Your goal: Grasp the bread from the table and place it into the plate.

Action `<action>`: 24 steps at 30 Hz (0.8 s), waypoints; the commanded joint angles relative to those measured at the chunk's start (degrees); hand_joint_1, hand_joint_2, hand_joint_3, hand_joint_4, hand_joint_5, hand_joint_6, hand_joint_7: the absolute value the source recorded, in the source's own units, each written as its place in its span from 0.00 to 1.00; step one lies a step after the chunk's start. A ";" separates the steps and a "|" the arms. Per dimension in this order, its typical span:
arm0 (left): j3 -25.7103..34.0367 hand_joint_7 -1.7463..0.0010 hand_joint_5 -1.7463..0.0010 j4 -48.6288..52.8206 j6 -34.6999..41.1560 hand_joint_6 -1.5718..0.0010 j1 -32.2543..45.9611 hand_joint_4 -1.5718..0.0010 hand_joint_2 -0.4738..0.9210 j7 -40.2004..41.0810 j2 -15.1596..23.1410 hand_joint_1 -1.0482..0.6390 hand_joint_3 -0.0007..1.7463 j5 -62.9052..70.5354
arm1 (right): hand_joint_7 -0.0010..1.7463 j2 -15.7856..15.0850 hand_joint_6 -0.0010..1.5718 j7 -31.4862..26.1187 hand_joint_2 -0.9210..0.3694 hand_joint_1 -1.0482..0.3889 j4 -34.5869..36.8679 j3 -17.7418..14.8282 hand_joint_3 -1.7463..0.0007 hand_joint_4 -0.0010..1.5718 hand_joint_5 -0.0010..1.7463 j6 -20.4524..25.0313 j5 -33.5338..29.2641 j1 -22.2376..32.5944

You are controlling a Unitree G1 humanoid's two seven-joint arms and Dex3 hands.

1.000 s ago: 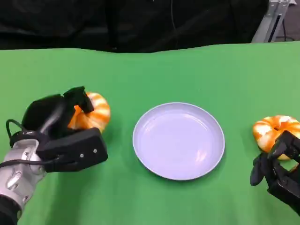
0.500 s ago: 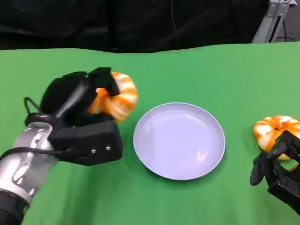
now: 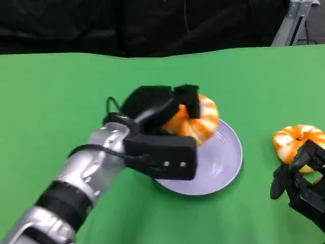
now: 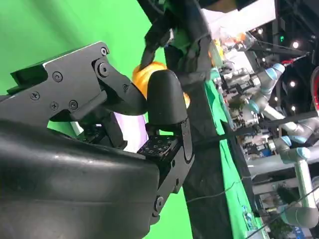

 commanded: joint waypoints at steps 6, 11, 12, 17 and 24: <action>-2.73 0.12 0.00 12.24 -0.94 0.59 -7.18 0.54 1.00 2.64 -4.68 0.58 0.09 1.99 | 0.92 0.57 0.44 -1.29 0.22 0.68 -0.99 -0.41 0.36 0.51 1.00 -0.67 0.37 0.35; -3.26 0.03 0.00 17.65 -1.72 0.62 -8.83 0.53 1.00 3.54 -5.75 0.58 0.12 1.85 | 0.93 0.95 0.43 -1.86 0.22 0.68 -1.41 -0.20 0.35 0.50 1.00 -0.83 0.06 0.58; -3.29 0.01 0.00 18.44 -1.83 0.63 -9.09 0.52 1.00 3.55 -5.90 0.58 0.13 1.78 | 0.94 0.98 0.43 -1.89 0.22 0.68 -1.47 -0.18 0.35 0.50 1.00 -0.83 0.04 0.61; -3.68 0.00 0.00 22.30 -3.00 0.64 -9.98 0.53 1.00 4.70 -6.41 0.57 0.15 1.95 | 0.95 0.88 0.43 -2.28 0.21 0.68 -1.83 -0.13 0.35 0.50 1.00 -0.62 -0.08 0.70; -4.30 0.00 0.00 25.00 -5.35 0.66 -10.10 0.56 1.00 6.64 -5.83 0.58 0.15 2.26 | 0.95 0.91 0.42 -1.84 0.21 0.69 -1.64 -0.25 0.35 0.50 1.00 -0.77 0.51 0.66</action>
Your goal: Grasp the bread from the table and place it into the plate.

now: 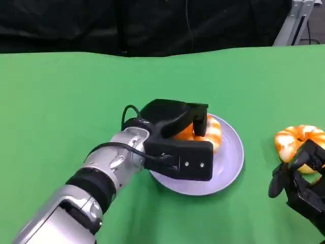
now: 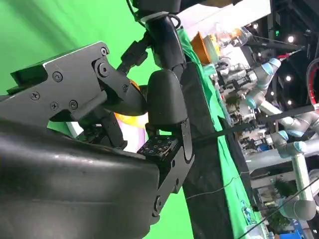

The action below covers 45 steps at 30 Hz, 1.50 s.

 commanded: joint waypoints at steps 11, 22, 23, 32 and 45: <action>-1.27 0.99 0.96 0.11 -2.15 0.60 0.43 0.69 1.00 -0.84 3.66 0.16 0.24 0.59 | 0.95 -0.46 0.43 0.08 0.23 0.69 -0.98 -0.48 0.34 0.50 1.00 -0.54 0.53 0.27; -2.13 1.00 1.00 -2.00 -1.40 0.82 1.27 0.96 1.00 -0.03 5.27 0.00 0.33 1.68 | 0.94 -0.54 0.43 0.06 0.23 0.68 -0.79 -0.64 0.34 0.50 1.00 -0.37 0.69 0.14; -1.92 1.00 1.00 -2.57 -1.59 0.83 1.55 0.96 1.00 0.12 5.46 0.00 0.33 1.59 | 0.94 -0.58 0.43 0.04 0.23 0.68 -0.76 -0.63 0.34 0.50 1.00 -0.34 0.65 0.14; 5.68 0.98 0.94 -12.13 -9.27 0.74 8.69 0.79 1.00 -2.08 8.11 0.13 0.26 -8.43 | 0.94 -0.51 0.43 -0.18 0.23 0.69 -1.13 -0.45 0.34 0.50 1.00 -0.11 0.58 0.17; 24.48 0.80 0.38 -34.42 -4.95 0.35 31.28 0.49 0.85 -29.41 8.27 0.59 0.56 -51.74 | 0.94 -0.74 0.44 0.02 0.24 0.68 0.48 -0.72 0.35 0.51 1.00 -0.47 0.35 -0.90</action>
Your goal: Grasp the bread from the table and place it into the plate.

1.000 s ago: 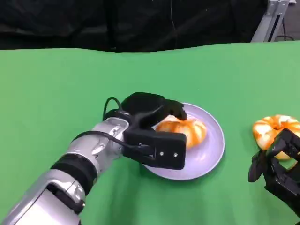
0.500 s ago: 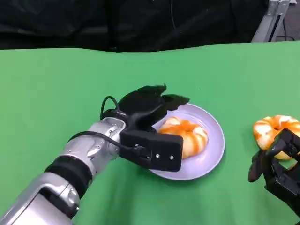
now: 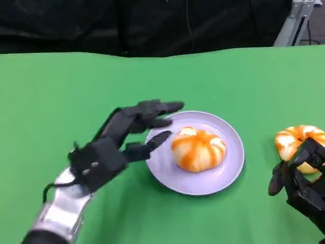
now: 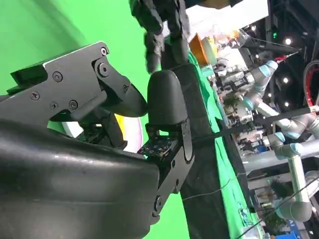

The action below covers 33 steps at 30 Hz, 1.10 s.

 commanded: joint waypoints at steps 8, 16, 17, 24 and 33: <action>13.20 0.23 0.09 -21.97 30.72 0.33 16.10 0.33 0.64 -27.54 3.39 0.61 0.83 -36.09 | 0.94 -1.35 0.44 0.41 0.24 0.67 0.95 -0.92 0.35 0.51 1.00 -0.41 0.07 -0.72; 20.04 0.16 0.00 -16.96 42.24 0.37 18.20 0.40 0.75 -43.00 7.45 0.58 0.56 -43.62 | 0.93 -1.50 0.44 0.82 0.25 0.67 1.20 -1.29 0.35 0.51 1.00 -0.42 0.12 -0.67; 20.48 0.16 0.00 -16.51 42.68 0.37 18.11 0.40 0.75 -43.80 7.54 0.58 0.55 -43.43 | 0.93 -1.52 0.44 0.84 0.25 0.67 1.23 -1.30 0.35 0.51 1.00 -0.44 0.10 -0.67; 22.92 0.13 0.00 -3.46 45.44 0.41 13.76 0.42 0.76 -52.03 9.53 0.58 0.53 -41.16 | 0.91 -1.68 0.45 1.13 0.23 0.67 1.65 -1.54 0.37 0.51 1.00 -0.32 0.35 -0.80; 25.13 0.11 0.00 1.06 45.39 0.41 11.00 0.41 0.74 -53.26 8.04 0.58 0.50 -39.78 | 0.92 -1.37 0.45 0.77 0.24 0.67 1.25 -1.18 0.36 0.52 1.00 -0.34 -0.02 -0.71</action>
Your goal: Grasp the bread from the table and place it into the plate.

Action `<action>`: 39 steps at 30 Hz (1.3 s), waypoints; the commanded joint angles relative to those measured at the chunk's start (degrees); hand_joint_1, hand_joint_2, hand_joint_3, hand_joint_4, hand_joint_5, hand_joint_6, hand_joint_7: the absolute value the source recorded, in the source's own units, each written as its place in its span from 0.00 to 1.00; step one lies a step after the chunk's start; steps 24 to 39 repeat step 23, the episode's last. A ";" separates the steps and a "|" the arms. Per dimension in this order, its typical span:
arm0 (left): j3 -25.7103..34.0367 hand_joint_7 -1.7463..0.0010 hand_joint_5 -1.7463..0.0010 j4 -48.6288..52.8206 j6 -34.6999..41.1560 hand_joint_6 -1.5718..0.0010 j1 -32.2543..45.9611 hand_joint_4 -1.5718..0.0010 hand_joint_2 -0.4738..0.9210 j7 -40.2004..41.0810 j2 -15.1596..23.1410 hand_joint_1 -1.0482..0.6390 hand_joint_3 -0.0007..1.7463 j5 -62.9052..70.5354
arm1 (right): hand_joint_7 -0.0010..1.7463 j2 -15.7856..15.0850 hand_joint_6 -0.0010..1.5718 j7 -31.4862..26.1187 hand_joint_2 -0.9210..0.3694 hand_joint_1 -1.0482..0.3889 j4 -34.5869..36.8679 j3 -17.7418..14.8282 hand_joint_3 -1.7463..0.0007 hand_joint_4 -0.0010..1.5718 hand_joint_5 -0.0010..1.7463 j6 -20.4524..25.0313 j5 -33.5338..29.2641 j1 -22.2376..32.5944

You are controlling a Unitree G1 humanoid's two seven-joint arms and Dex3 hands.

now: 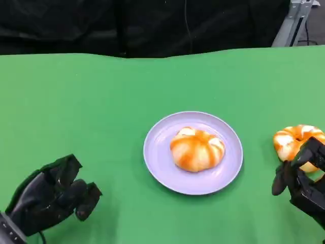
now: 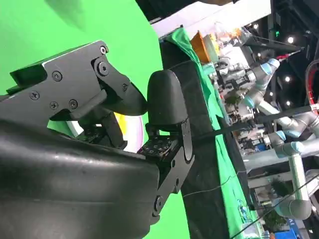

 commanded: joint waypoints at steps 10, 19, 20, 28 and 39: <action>2.59 0.15 0.00 2.29 0.14 0.41 -1.93 0.43 0.82 -1.52 -0.02 0.54 0.39 1.67 | 0.92 -0.38 0.45 -0.66 0.25 0.67 -0.57 -0.15 0.35 0.52 1.00 -0.13 0.07 0.42; 3.14 0.09 0.00 2.44 -1.35 0.43 -2.12 0.42 0.82 -0.88 -1.13 0.56 0.39 3.27 | 0.92 -0.52 0.45 -0.73 0.25 0.67 -0.50 -0.22 0.35 0.52 1.00 -0.41 -0.20 0.30; 3.16 0.09 0.00 2.40 -1.02 0.43 -2.10 0.42 0.82 -0.80 -1.12 0.56 0.39 3.31 | 0.93 -0.52 0.45 -0.66 0.25 0.67 -0.53 -0.21 0.35 0.52 1.00 -0.40 -0.16 0.35; 3.12 0.15 0.00 2.38 -0.58 0.40 -2.05 0.42 0.82 -0.56 -1.01 0.55 0.40 3.60 | 0.93 -0.47 0.44 -0.46 0.25 0.67 -0.45 -0.22 0.35 0.52 1.00 -0.42 0.01 0.41; 3.12 0.15 0.00 2.38 -0.58 0.40 -2.05 0.42 0.82 -0.56 -1.01 0.55 0.40 3.60 | 0.93 -0.47 0.44 -0.46 0.25 0.67 -0.45 -0.22 0.35 0.52 1.00 -0.42 0.01 0.41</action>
